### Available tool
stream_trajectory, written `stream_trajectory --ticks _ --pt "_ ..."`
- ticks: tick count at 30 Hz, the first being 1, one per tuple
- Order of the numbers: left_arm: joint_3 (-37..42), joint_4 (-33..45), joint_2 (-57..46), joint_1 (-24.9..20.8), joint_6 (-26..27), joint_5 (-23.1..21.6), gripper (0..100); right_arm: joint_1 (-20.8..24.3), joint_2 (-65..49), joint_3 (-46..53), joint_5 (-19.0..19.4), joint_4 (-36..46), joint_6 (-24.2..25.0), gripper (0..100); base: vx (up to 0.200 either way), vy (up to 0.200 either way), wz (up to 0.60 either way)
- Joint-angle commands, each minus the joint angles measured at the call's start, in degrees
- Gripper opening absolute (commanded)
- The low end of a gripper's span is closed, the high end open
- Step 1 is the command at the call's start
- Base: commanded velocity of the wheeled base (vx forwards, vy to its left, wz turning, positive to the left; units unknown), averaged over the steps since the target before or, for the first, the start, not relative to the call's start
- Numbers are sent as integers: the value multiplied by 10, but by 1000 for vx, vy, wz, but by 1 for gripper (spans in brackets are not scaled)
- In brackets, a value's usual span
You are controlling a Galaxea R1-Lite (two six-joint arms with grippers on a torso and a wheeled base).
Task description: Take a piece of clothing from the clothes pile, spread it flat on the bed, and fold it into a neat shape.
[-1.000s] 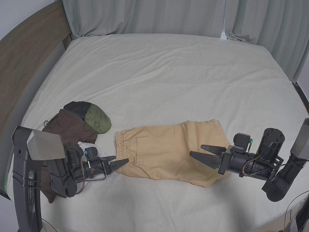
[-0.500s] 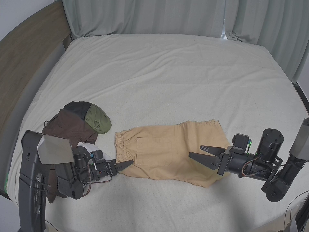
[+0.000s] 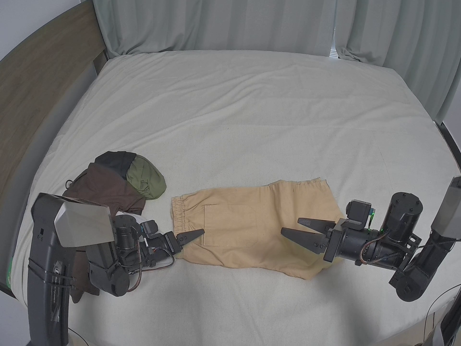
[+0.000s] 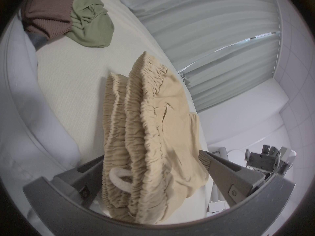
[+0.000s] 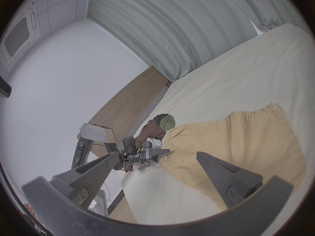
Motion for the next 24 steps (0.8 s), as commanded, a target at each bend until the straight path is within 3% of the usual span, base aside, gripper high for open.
stream_trajectory --ticks 1,14,15,24 --pt "-2 -7 -18 -4 -8 2 100 0 4 0 0 0 0 100 0 0 0" --pt "-7 -7 -12 -13 -10 23 100 0 7 -1 1 0 -11 100 0 0 0" --pt "-7 -7 -12 -13 -10 23 0 0 6 -1 1 0 -11 100 0 0 0" --pt "-10 -8 -15 -10 -13 21 0 0 7 -1 1 0 -11 100 0 0 0"
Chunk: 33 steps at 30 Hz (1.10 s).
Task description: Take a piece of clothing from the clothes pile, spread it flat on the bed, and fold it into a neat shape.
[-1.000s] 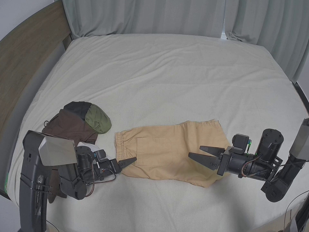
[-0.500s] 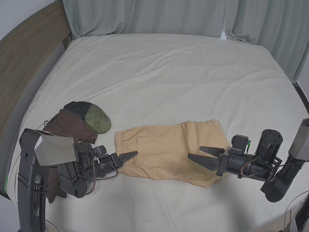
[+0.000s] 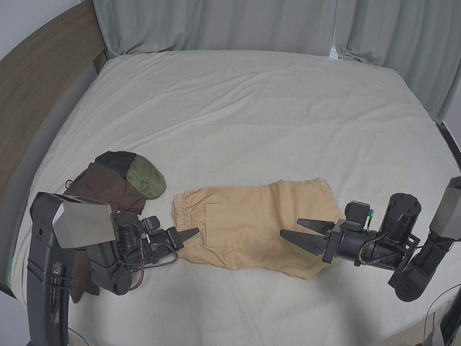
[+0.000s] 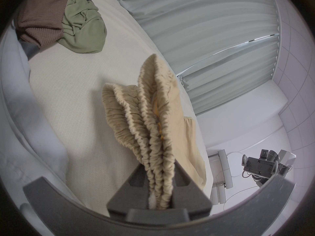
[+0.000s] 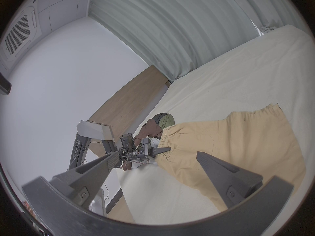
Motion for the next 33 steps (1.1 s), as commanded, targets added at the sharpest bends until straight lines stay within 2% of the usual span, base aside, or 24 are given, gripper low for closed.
stream_trajectory --ticks 1,12,14,26,33 --pt "0 -4 -4 3 0 0 0 0 1 1 0 0 0 100 0 0 0" --pt "19 -4 -50 16 2 0 0 -2 1 1 -1 0 0 100 0 0 0" --pt "37 -4 -69 34 1 -3 0 -2 8 -1 0 -1 0 100 0 0 0" --pt "56 -5 -100 37 6 -9 0 -7 18 -1 -1 -1 -9 100 0 0 0" --pt "68 -2 -145 61 6 -20 0 -2 18 1 -1 -1 -9 100 0 0 0"
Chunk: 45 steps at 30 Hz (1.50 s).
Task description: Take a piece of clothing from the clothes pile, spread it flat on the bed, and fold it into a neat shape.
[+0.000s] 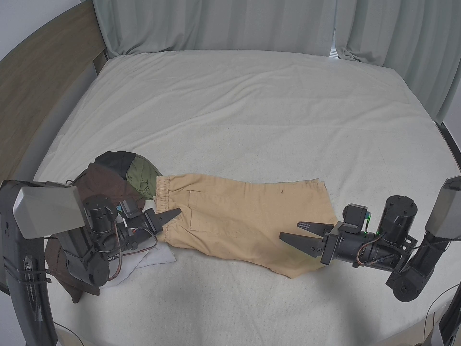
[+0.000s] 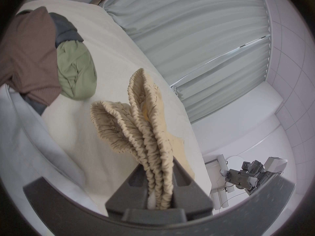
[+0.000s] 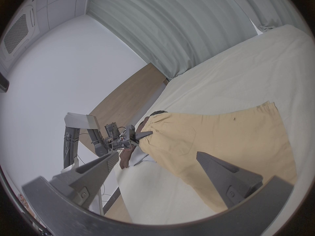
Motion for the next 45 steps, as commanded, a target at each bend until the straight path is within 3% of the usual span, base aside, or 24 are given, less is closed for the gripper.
stream_trajectory --ticks 1,8,15,45 --pt "10 -1 -36 27 1 -18 0 5 1 0 0 0 0 100 0 0 0" --pt "40 -1 -73 61 6 -58 0 6 1 2 0 0 0 100 0 0 0" --pt "51 -1 -73 85 34 -61 0 8 2 1 -1 0 -5 100 0 0 0" --pt "102 -1 -111 152 51 -123 0 16 2 -1 -1 0 -6 100 0 0 0"
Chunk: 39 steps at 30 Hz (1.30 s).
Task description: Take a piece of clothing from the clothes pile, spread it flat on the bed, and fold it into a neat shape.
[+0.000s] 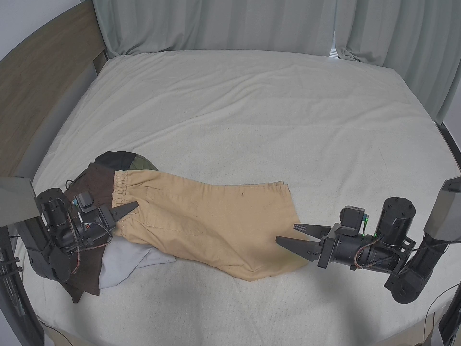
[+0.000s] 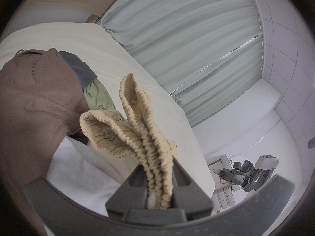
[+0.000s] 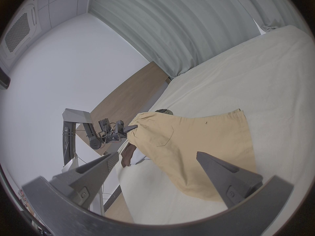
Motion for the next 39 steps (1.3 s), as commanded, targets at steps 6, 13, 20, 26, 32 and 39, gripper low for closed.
stream_trajectory --ticks 6,13,20,26,32,39 --pt "16 -1 -11 6 2 -5 0 2 7 -3 0 0 0 100 0 0 0" --pt "15 -1 -24 -9 6 -5 0 1 6 -3 0 0 0 100 0 0 0" --pt "8 -1 -30 -58 5 2 0 -2 6 -4 0 0 1 100 0 0 0" --pt "-15 -1 -26 -110 4 40 0 -10 1 -5 0 0 -1 100 0 0 0" --pt "-38 -1 -15 -155 1 61 0 -37 -3 -5 0 0 -4 100 0 0 0" --pt "-55 -1 8 -198 1 82 0 -57 -3 -12 1 0 -5 100 0 0 0"
